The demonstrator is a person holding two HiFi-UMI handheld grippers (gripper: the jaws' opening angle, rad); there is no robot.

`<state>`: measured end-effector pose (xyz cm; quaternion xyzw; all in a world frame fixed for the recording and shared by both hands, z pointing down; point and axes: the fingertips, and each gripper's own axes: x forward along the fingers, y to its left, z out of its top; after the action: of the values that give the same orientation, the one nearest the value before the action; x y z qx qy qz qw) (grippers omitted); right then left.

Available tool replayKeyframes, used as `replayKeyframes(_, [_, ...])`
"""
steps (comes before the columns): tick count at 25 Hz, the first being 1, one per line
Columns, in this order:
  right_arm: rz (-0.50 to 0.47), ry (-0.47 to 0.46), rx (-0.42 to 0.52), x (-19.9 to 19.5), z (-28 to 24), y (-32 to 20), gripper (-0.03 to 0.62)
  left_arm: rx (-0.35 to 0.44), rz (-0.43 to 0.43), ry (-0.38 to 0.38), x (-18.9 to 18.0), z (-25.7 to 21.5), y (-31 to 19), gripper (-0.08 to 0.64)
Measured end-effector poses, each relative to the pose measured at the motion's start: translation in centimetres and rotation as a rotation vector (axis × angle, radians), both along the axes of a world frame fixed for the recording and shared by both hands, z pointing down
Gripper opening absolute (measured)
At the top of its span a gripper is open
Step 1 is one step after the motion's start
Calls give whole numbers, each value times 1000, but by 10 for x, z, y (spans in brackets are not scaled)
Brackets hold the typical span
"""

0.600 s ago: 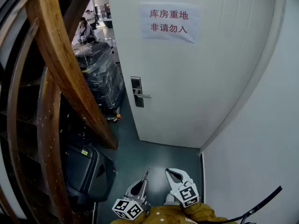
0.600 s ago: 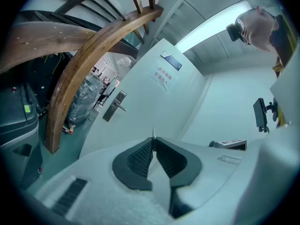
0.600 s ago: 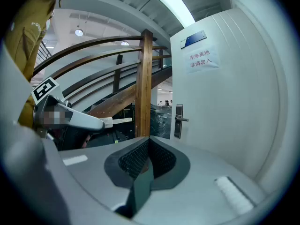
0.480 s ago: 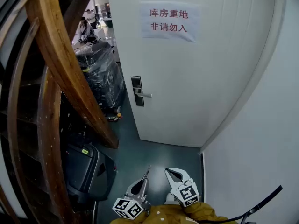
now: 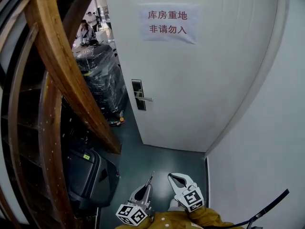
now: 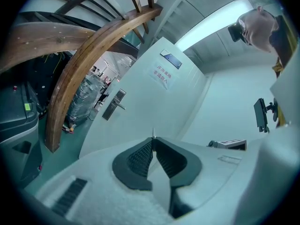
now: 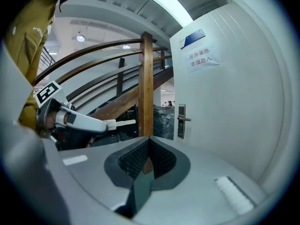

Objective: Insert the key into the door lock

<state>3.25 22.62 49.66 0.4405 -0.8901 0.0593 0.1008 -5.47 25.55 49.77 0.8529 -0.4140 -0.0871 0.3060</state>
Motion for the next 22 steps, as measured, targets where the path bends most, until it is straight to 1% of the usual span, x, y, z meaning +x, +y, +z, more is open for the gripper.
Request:
replayKeyframes(3, [-15,23,1,13,5,0,5,-9,-9,5,10,1,0,28])
replayKeyframes(6, [-19,-5,-6,26,1,-11,5,-6,-32,9,20,-1,-10,28])
replayKeyframes(10, [-50,-18,-21,43,14,-18,5,25,-95,5,32,4,-15,28])
replayKeyframes(12, [-60,-27,-33,48,20,-24,5,7,-123,8,36,11,-16,28])
replayKeyframes(14, [-72,-40,-38,49,19,-29,5,-15,-140,3,37,15,-16,28])
replayKeyframes(17, [-92,-50,-38,46,16,-39,6,-21,-150,-10,35,13,-27,28])
replayKeyframes(22, [-103,-36,-59,41,27,-68,5,-47,-166,7,33,24,-55,28])
